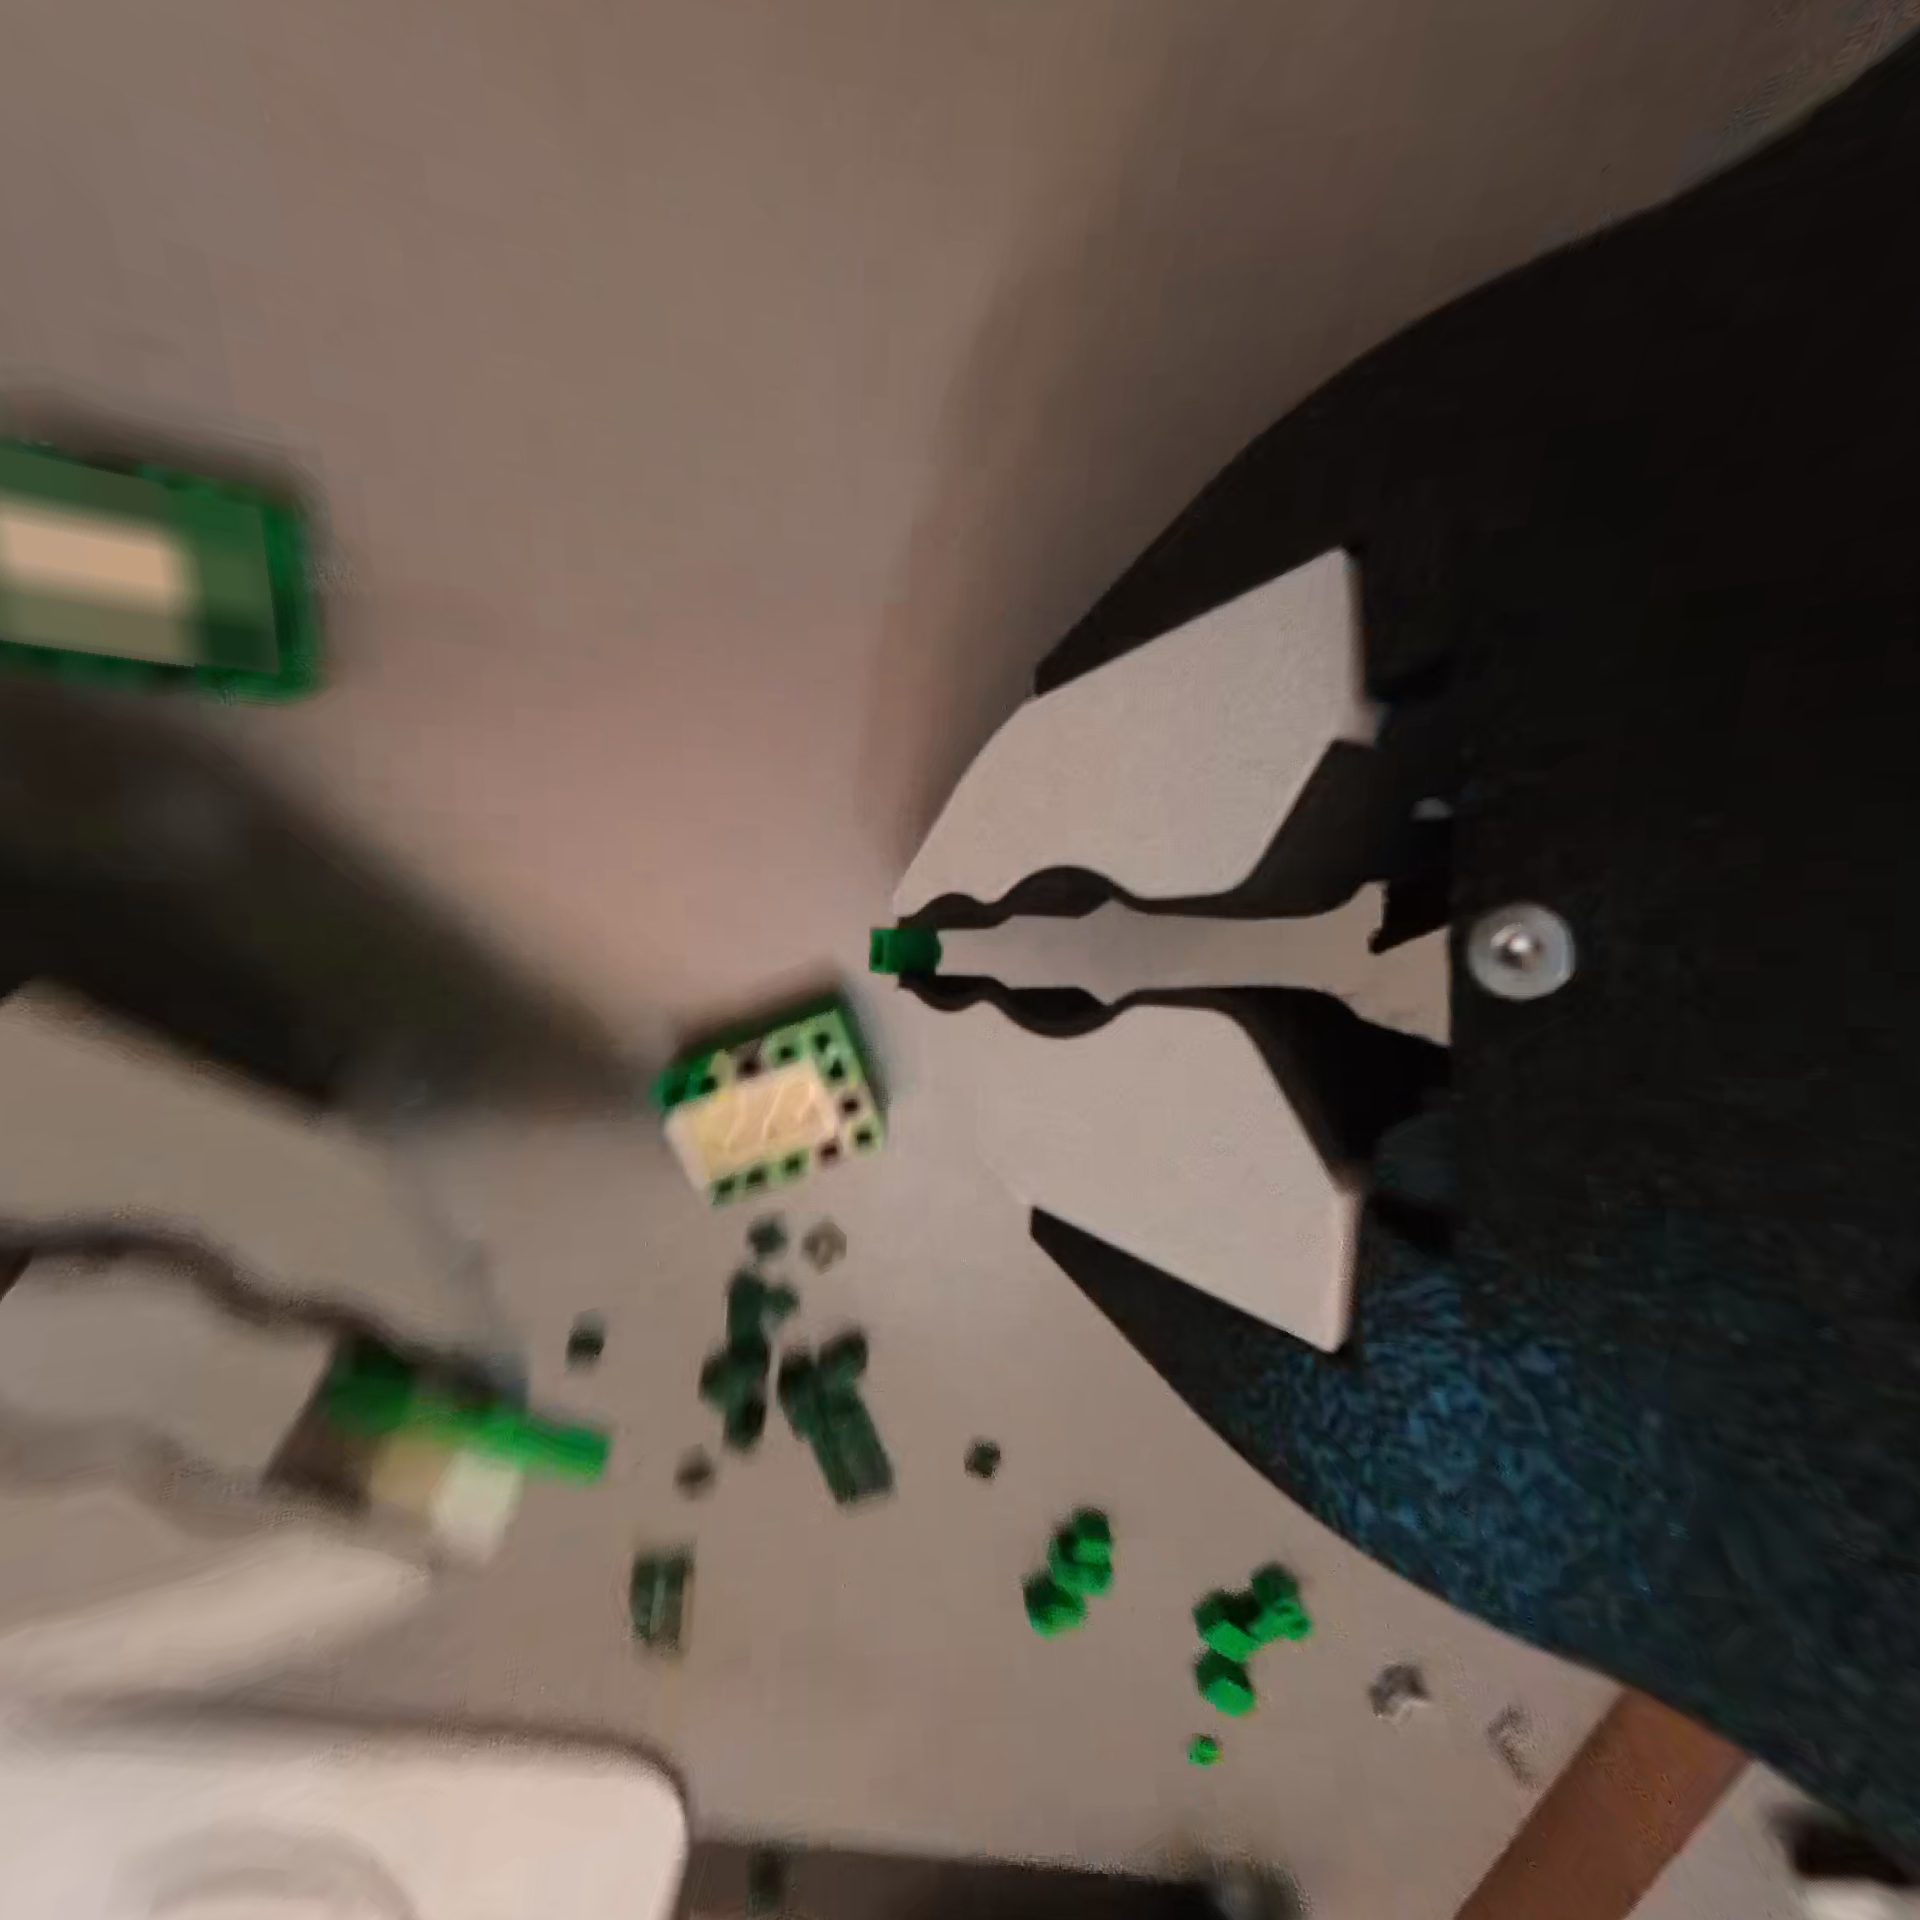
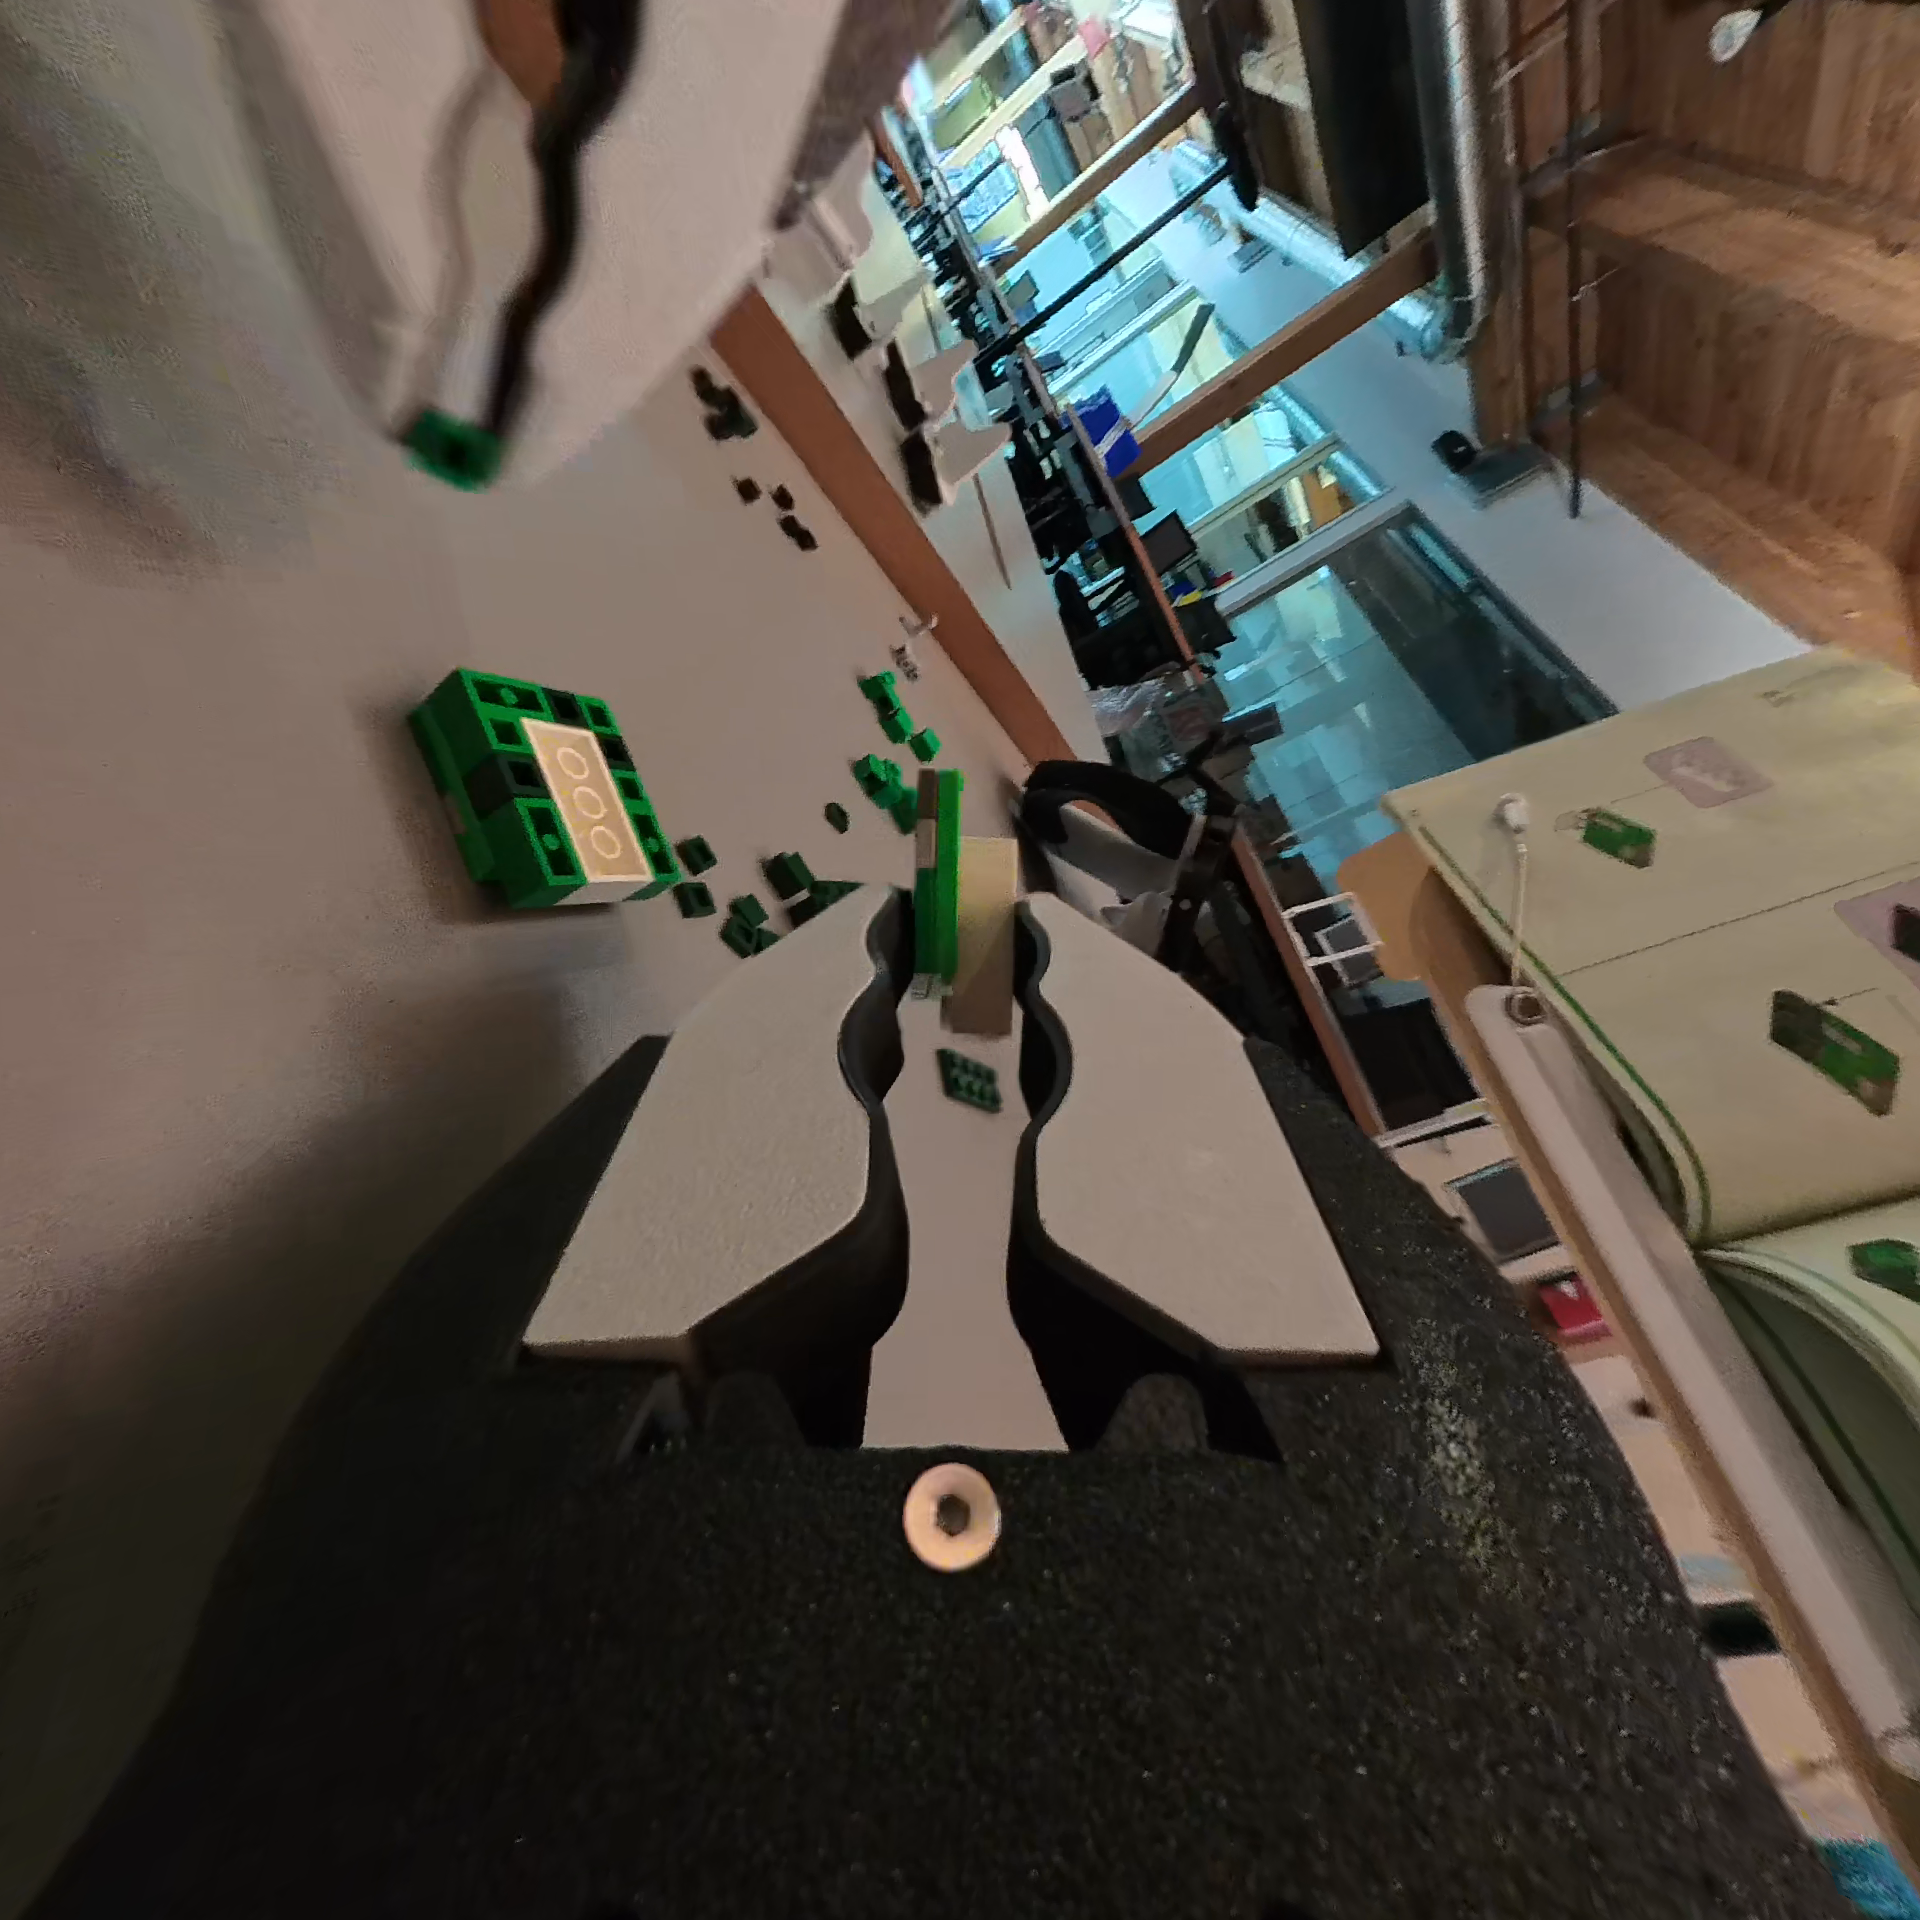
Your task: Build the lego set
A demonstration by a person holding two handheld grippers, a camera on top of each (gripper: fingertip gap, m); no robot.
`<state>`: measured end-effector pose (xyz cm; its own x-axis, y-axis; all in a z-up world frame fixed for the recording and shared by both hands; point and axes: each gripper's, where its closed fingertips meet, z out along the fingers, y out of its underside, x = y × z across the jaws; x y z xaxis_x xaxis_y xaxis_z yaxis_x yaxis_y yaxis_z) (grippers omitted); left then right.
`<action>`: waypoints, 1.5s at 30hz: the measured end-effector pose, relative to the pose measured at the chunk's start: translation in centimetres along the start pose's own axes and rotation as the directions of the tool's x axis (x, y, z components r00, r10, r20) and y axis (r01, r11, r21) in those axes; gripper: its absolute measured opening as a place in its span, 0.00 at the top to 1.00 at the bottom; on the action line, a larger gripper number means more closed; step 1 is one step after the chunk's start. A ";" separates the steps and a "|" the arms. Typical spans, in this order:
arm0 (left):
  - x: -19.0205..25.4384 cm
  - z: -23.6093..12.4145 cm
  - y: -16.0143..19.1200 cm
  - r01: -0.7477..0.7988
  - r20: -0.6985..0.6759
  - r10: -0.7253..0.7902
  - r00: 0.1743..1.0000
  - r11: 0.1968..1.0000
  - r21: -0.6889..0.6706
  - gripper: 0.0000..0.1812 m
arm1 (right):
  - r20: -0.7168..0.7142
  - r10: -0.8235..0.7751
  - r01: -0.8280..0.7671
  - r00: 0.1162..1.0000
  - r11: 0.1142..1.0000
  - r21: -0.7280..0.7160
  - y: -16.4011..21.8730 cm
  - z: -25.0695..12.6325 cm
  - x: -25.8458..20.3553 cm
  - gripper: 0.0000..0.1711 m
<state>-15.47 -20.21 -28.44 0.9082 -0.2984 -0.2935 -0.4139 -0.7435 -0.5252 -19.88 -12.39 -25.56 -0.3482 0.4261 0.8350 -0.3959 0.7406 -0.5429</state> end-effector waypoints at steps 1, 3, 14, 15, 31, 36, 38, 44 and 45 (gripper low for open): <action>-1.5 -0.8 -1.1 0.087 0.098 -0.100 0.990 0.988 0.128 0.96 | -0.020 -0.022 0.022 1.000 1.000 0.003 -0.2 0.0 0.2 0.90; -4.0 -2.8 -2.7 0.237 0.194 -0.331 0.923 0.890 0.391 0.96 | -0.052 -0.089 0.089 0.995 0.996 0.006 -0.8 -0.1 0.2 0.90; -5.1 -4.6 -4.9 0.349 0.100 -0.577 0.810 0.612 0.709 0.96 | -0.184 -0.507 0.518 0.842 0.855 0.016 -4.8 0.1 -1.4 0.90; -4.9 -4.7 -5.0 0.354 0.080 -0.570 0.818 0.607 0.711 0.96 | -0.194 -0.507 0.519 0.840 0.854 0.018 -5.0 0.0 -1.3 0.90; -2.9 -2.6 -4.2 0.444 -0.133 -0.502 0.855 0.573 0.689 0.96 | -0.205 -0.501 0.527 0.841 0.845 0.098 -7.0 -0.2 -2.2 0.90; -2.9 -2.3 -4.1 0.455 -0.154 -0.500 0.853 0.566 0.687 0.96 | -0.207 -0.495 0.522 0.844 0.847 0.103 -7.1 -0.2 -2.2 0.90; -2.8 -2.3 -4.0 0.465 -0.169 -0.499 0.850 0.558 0.687 0.96 | -0.205 -0.498 0.524 0.843 0.845 0.105 -7.1 -0.2 -2.3 0.90; -2.6 -2.4 -4.1 0.449 -0.165 -0.483 0.860 0.562 0.695 0.96 | -0.208 -0.495 0.524 0.844 0.844 0.114 -7.2 -0.2 -2.3 0.90; -2.6 -2.4 -4.1 0.444 -0.160 -0.480 0.863 0.566 0.695 0.96 | -0.209 -0.494 0.523 0.844 0.845 0.115 -7.3 -0.2 -2.3 0.90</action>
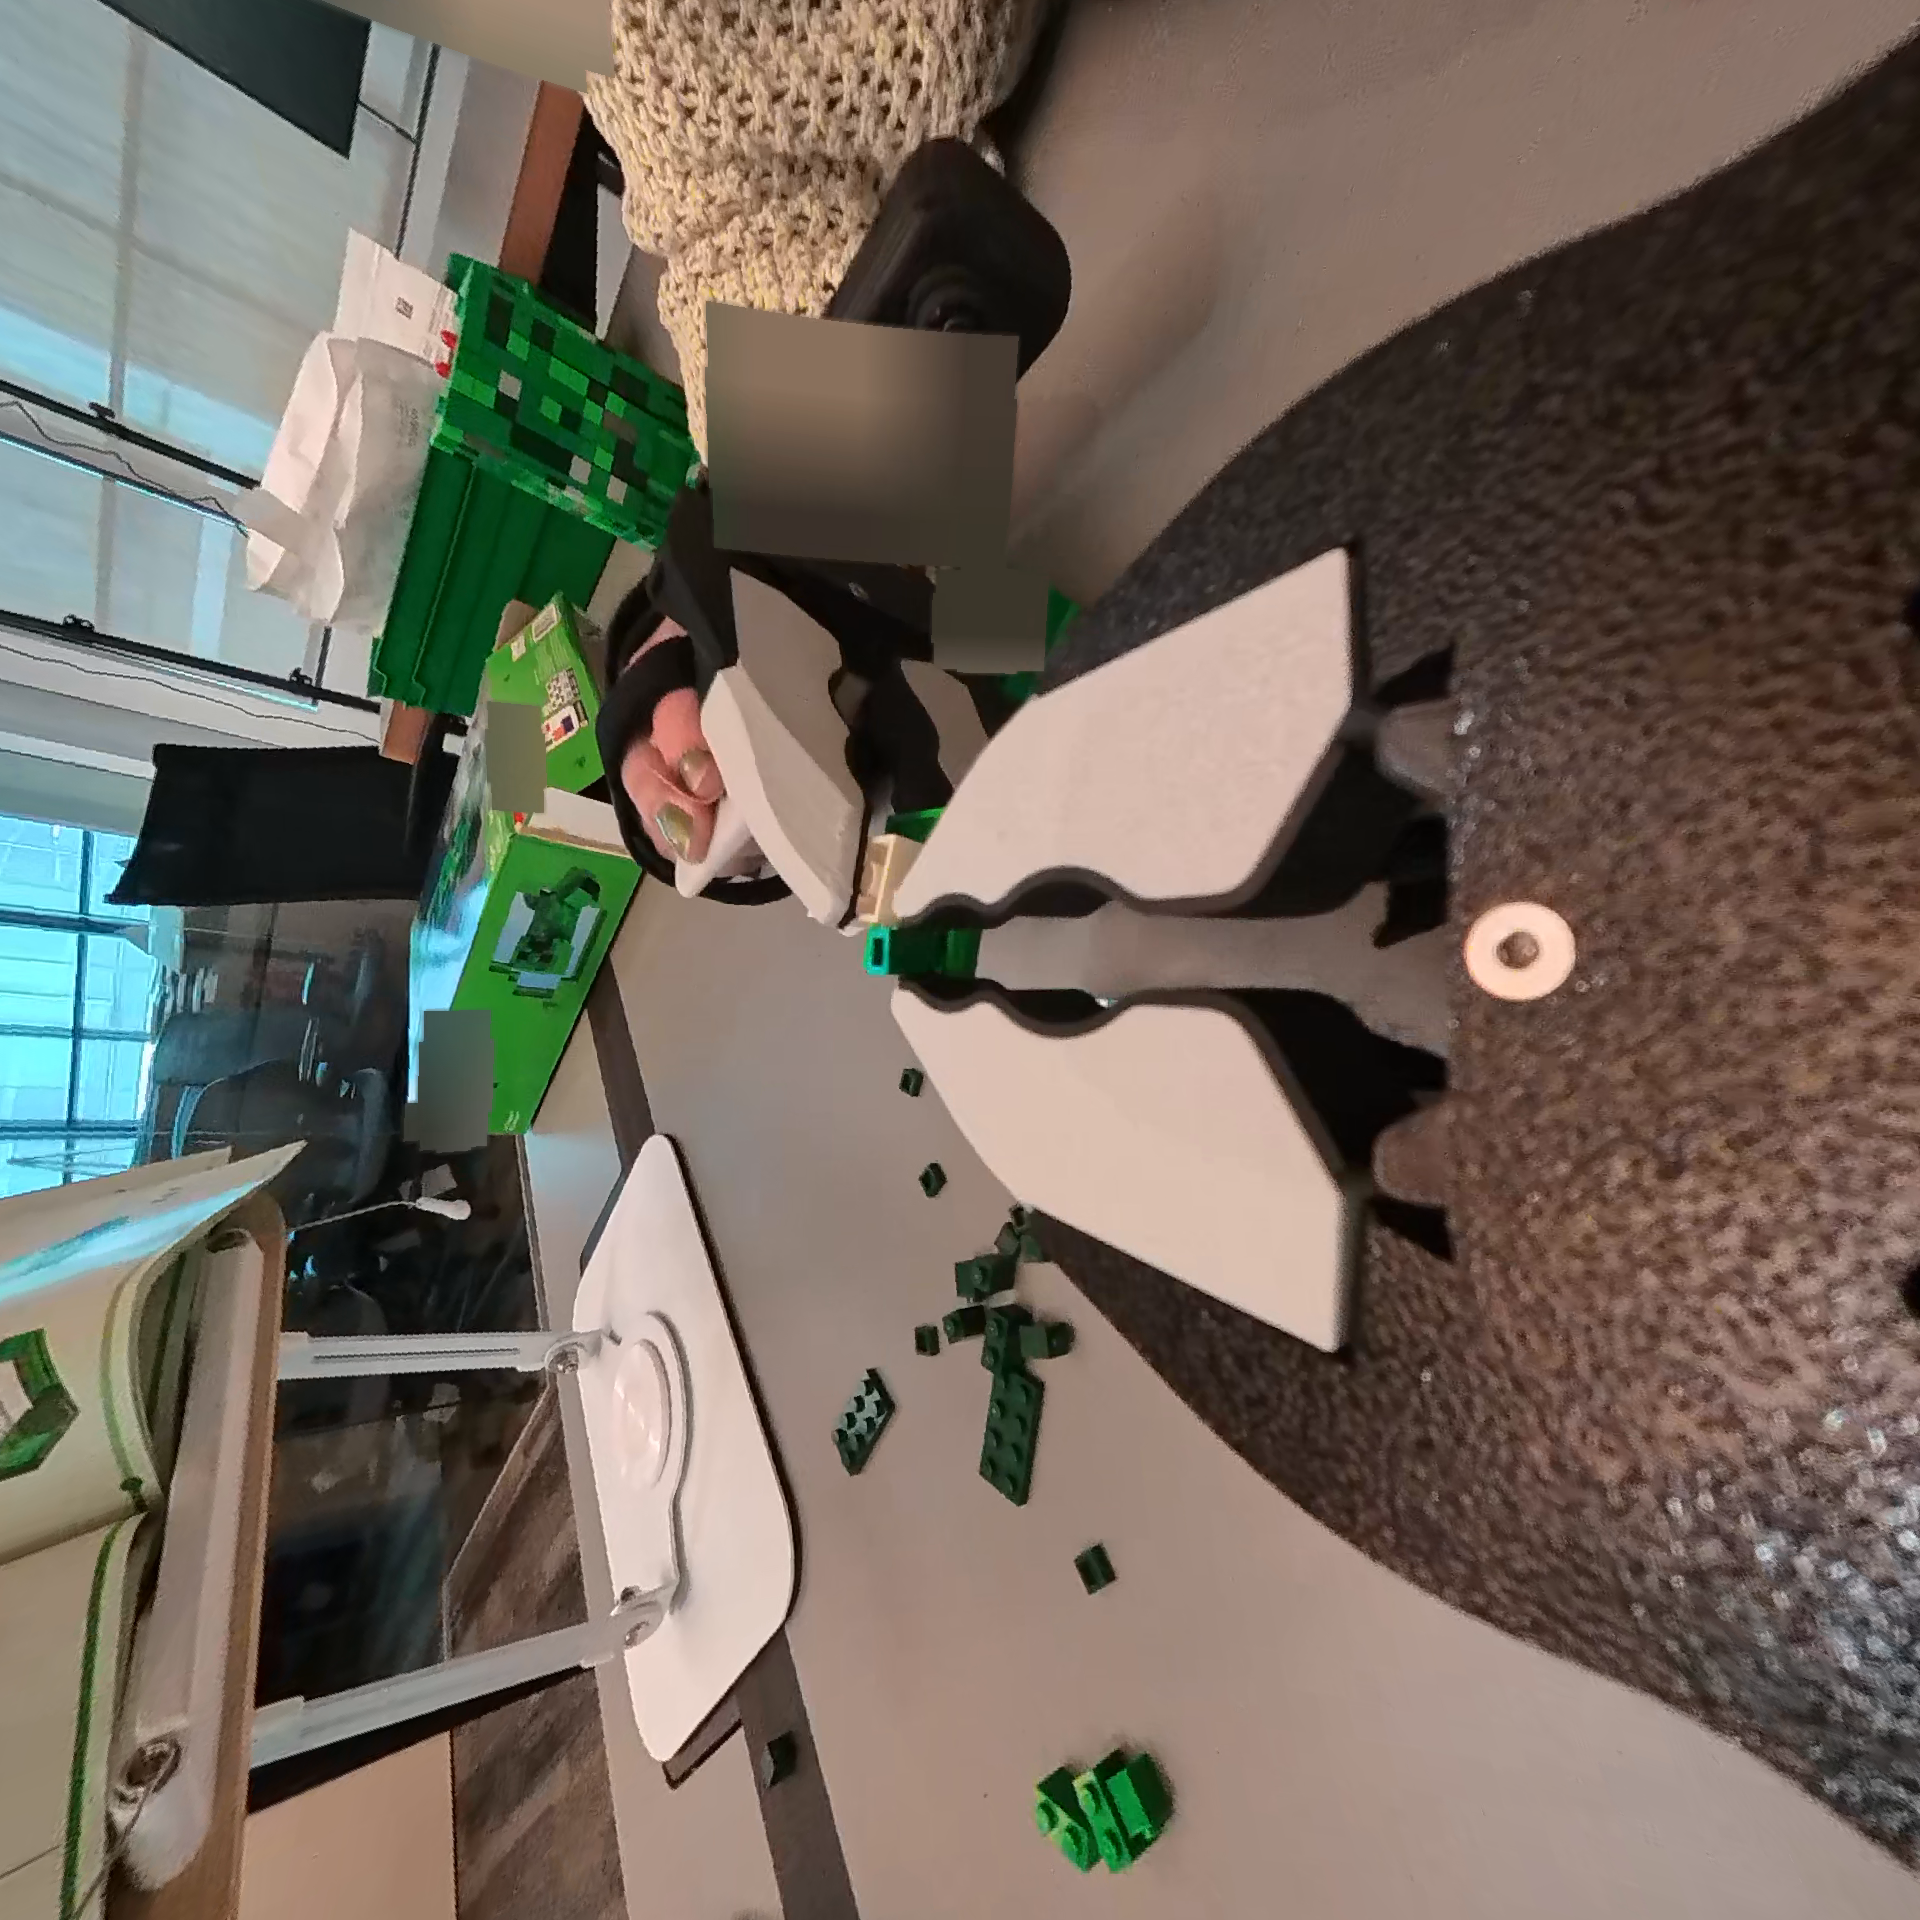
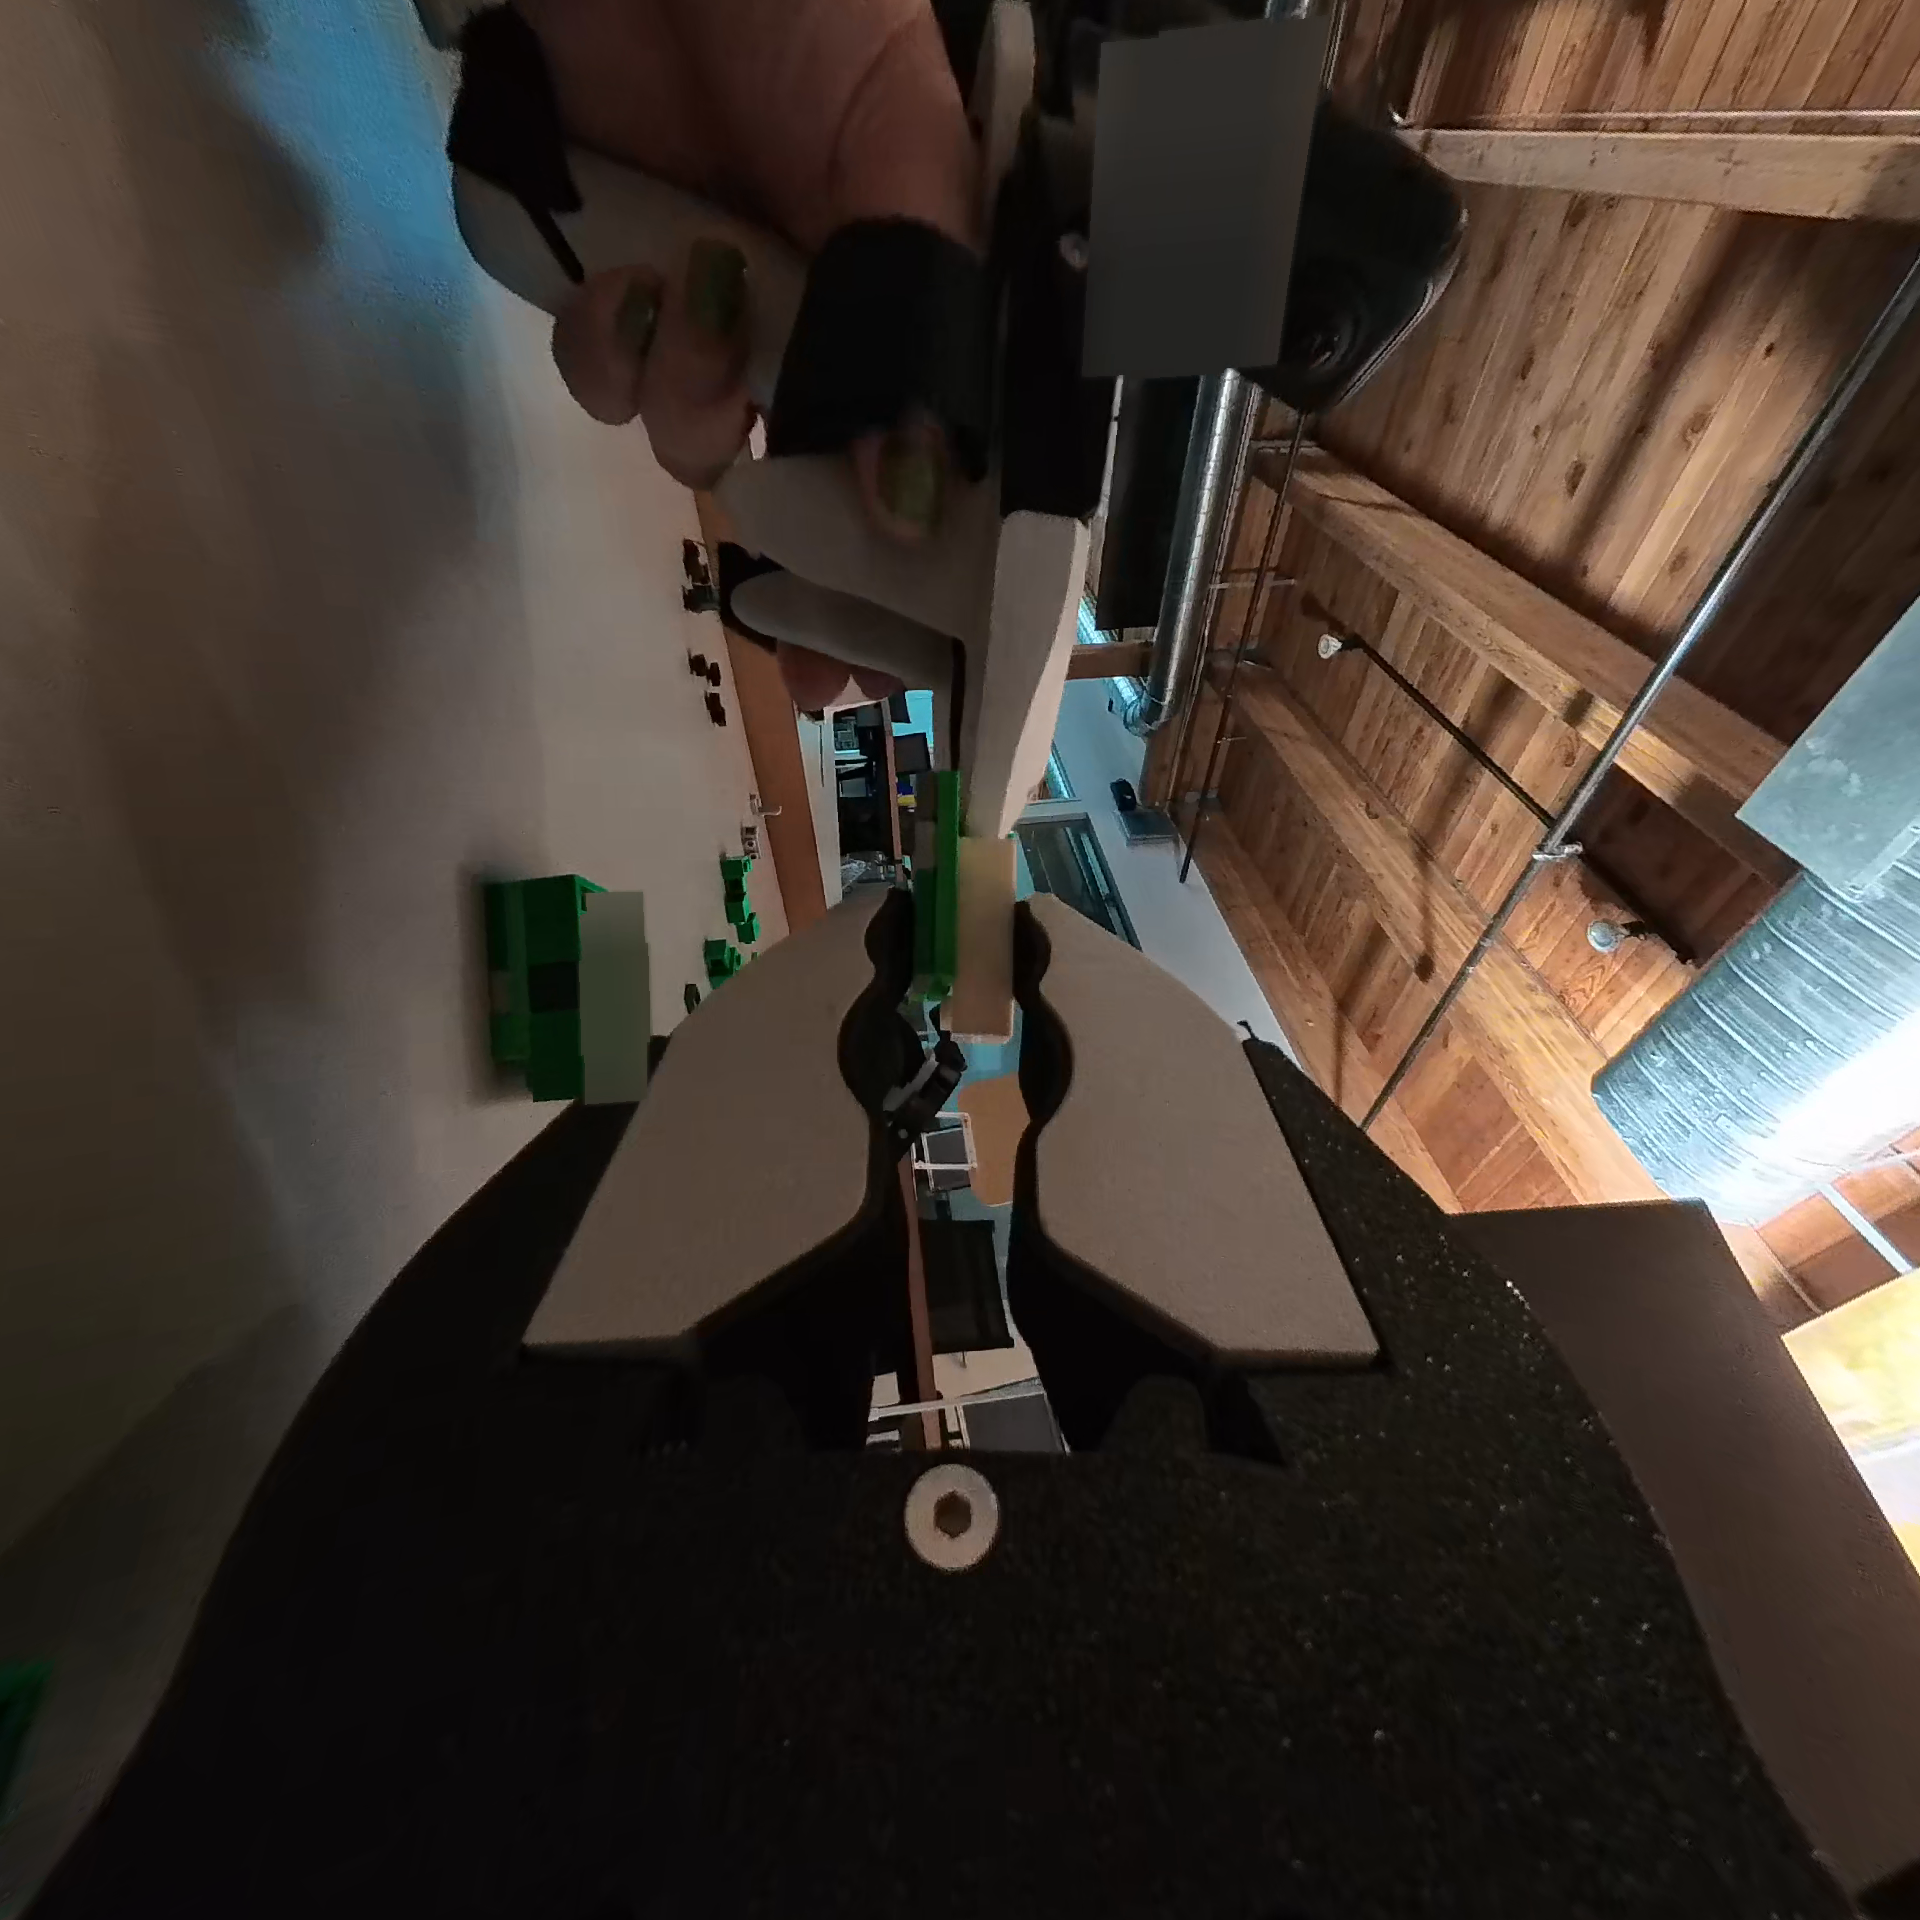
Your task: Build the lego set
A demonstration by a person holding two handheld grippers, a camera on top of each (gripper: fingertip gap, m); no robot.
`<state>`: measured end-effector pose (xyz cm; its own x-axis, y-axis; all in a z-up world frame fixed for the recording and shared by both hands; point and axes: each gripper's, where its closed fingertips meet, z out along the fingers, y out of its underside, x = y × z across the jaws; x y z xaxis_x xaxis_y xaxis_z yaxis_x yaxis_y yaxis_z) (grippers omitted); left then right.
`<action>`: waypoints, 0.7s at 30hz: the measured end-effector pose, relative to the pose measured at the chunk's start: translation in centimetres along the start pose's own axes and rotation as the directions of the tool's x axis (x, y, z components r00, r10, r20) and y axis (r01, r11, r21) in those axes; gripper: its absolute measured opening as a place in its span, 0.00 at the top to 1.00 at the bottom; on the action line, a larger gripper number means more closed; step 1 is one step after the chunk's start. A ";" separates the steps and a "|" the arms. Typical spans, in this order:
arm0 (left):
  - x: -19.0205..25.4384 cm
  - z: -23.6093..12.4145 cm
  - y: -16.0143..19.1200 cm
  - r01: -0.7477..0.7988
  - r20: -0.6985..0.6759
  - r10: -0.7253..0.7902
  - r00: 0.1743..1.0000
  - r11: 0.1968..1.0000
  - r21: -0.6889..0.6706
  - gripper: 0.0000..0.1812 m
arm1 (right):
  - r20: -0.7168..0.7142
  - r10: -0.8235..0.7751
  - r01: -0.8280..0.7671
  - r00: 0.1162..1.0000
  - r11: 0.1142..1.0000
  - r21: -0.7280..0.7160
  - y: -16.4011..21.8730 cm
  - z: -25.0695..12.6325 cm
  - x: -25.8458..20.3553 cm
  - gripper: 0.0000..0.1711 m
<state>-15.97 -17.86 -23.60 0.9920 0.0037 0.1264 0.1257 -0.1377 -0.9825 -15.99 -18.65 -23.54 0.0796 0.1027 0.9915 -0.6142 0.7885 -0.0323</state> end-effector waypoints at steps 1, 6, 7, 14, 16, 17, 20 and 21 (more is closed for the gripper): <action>0.0 0.0 0.0 -0.005 0.001 0.005 1.000 1.000 -0.001 0.96 | 0.000 0.000 0.000 1.000 1.000 0.000 0.0 0.0 0.0 0.90; 0.1 -0.1 -0.2 -0.012 -0.004 0.012 1.000 1.000 0.005 0.95 | -0.002 0.002 -0.002 1.000 1.000 -0.001 0.0 0.0 0.0 0.90; 0.2 -0.1 -0.2 -0.014 -0.007 0.014 1.000 1.000 0.007 0.95 | -0.002 0.003 -0.003 1.000 1.000 0.000 0.0 0.0 0.0 0.90; 0.3 -0.4 -0.5 -0.013 -0.019 0.013 1.000 1.000 0.016 0.94 | -0.001 0.009 -0.009 1.000 1.000 -0.002 0.1 0.0 0.0 0.90; 0.3 -0.4 -0.4 -0.015 -0.021 0.015 1.000 1.000 0.013 0.94 | 0.001 0.009 -0.009 1.000 1.000 -0.002 0.1 0.0 0.0 0.90; 0.3 -0.4 -0.4 -0.014 -0.022 0.014 1.000 1.000 0.012 0.94 | 0.001 0.009 -0.009 1.000 1.000 -0.001 0.1 0.0 0.0 0.90; 0.3 -0.4 -0.4 -0.015 -0.019 0.015 1.000 1.000 0.012 0.95 | 0.001 0.011 -0.011 1.000 1.000 -0.001 0.1 0.0 0.0 0.90; 0.3 -0.4 -0.5 -0.017 -0.018 0.017 1.000 1.000 0.013 0.95 | 0.002 0.011 -0.011 1.000 1.000 -0.001 0.1 0.0 -0.1 0.90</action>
<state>-15.76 -18.22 -23.05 0.9935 -0.0166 0.1123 0.1094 -0.1250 -0.9861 -16.05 -18.60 -23.59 0.0711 0.1102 0.9914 -0.6147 0.7876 -0.0435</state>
